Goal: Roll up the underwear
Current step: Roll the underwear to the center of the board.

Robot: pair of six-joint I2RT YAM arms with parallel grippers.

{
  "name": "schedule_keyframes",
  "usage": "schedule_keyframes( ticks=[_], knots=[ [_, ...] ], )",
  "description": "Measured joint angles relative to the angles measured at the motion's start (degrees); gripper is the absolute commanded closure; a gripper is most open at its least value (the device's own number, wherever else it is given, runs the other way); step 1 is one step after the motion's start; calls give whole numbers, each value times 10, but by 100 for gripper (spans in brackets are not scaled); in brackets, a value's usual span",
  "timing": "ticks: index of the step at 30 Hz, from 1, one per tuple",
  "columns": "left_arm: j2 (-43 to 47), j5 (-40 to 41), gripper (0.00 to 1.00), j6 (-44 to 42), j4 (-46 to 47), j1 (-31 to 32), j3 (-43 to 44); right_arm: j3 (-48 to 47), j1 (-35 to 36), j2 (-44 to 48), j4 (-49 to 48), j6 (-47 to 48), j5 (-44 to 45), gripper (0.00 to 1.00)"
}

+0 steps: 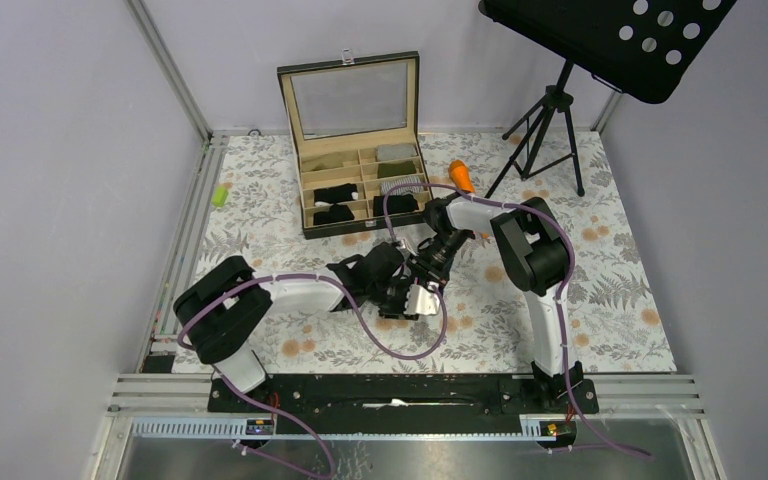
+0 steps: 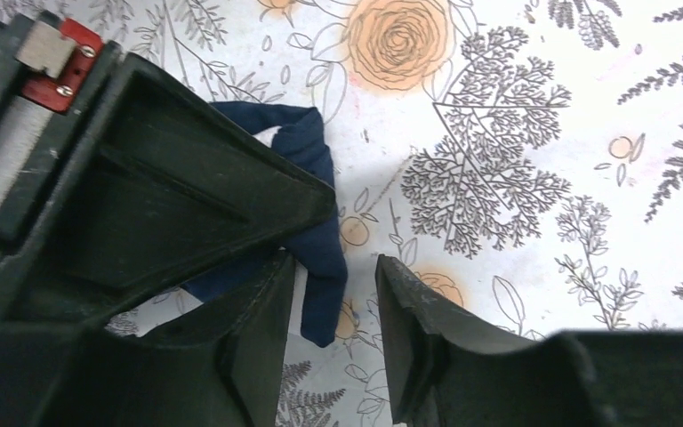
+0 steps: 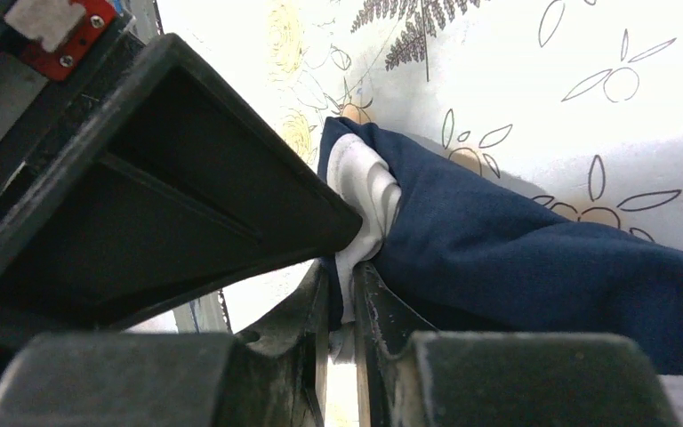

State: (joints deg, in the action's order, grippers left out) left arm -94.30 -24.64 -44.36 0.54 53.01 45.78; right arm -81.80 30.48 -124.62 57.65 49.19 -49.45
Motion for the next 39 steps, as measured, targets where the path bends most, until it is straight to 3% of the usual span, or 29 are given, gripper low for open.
schedule_keyframes(
  ticks=[4,11,14,17,19,23,26,29,39],
  knots=[
    [1,-16,56,8,-17,-3,0,1,0,0,-1,-3,-2,84],
    [-19,-5,78,50,15,2,9,2,0,0,-1,-5,-2,79],
    [-26,-2,92,64,17,3,17,8,0,2,1,-10,-2,63],
    [-27,-3,100,67,13,4,19,12,-1,11,7,-22,-4,35],
    [-27,-5,100,66,7,4,20,8,-3,19,34,-14,-7,32],
    [-27,-7,100,64,2,5,24,-31,-18,25,75,18,-6,39],
    [-27,-8,100,64,-8,5,27,-30,-31,64,67,9,10,58],
    [-27,-13,100,66,-26,2,35,-4,-47,116,29,-22,47,68],
    [-19,-30,100,83,-108,-8,56,24,-51,63,-59,-137,159,72]
  ],
)
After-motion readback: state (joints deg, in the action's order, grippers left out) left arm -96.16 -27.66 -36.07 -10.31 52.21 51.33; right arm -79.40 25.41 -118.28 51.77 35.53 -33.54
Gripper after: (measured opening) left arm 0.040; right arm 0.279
